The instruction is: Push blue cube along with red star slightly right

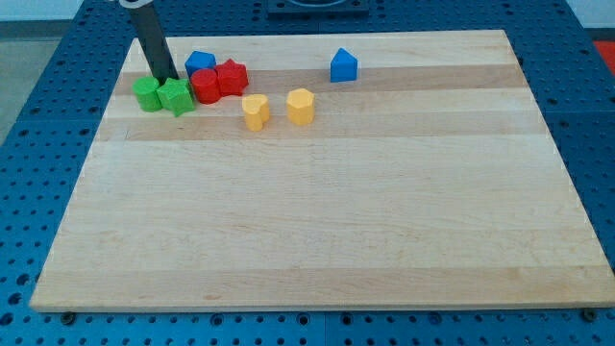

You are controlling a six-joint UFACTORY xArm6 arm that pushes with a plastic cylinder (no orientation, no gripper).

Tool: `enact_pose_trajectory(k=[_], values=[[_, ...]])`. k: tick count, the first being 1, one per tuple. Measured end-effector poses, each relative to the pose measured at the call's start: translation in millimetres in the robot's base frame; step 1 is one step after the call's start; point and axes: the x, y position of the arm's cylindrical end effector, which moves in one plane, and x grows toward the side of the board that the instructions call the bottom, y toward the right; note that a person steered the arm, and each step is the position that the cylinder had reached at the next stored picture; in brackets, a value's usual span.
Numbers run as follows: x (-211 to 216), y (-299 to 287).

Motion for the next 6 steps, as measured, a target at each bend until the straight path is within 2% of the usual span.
enact_pose_trajectory(k=[2, 6], values=[[-22, 29], [-22, 183]])
